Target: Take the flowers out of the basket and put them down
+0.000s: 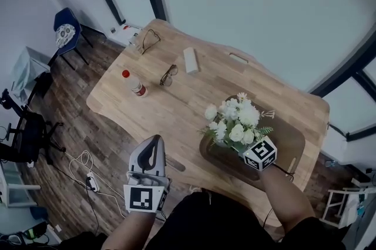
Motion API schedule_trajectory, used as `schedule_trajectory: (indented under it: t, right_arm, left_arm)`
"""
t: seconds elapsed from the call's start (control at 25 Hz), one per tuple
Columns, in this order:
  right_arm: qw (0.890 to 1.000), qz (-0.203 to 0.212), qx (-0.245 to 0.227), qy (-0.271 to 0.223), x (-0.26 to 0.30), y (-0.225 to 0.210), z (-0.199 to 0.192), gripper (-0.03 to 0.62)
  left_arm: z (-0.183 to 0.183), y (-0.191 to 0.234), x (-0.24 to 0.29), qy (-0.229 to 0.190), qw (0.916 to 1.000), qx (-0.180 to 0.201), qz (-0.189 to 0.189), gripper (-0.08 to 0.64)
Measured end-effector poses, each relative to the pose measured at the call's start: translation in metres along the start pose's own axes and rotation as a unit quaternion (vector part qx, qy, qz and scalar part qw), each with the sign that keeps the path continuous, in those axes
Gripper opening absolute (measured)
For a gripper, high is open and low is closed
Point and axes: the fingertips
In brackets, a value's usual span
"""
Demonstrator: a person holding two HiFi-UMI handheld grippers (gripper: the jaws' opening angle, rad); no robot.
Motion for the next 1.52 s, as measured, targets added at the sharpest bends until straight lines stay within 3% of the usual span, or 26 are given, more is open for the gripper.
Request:
schedule_trajectory:
  t: [0.56,0.76,1.52]
  right_arm:
    - [0.999,-0.043,-0.003,-0.023,-0.049,-0.001,0.042,0.272]
    - [0.997,-0.077,-0.012,-0.021,-0.069,-0.01,0.056,0.272]
    - [0.988,-0.15,-0.022,-0.034,-0.152,-0.03,0.091,0.272]
  left_arm:
    - [0.015,-0.036,0.013,-0.029,0.9979,-0.015,-0.057,0.005]
    - [0.024,-0.05,0.021,-0.038,0.9959,-0.024,-0.079,0.005]
    - [0.046,-0.134,0.062,-0.062,0.9797,-0.016,-0.19,0.005]
Point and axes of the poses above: the fingertips, and each gripper's own axes: x forward along the fingers, y to its left, z out of its top, and after that the axes turned 3 degrees about -y, right-handed
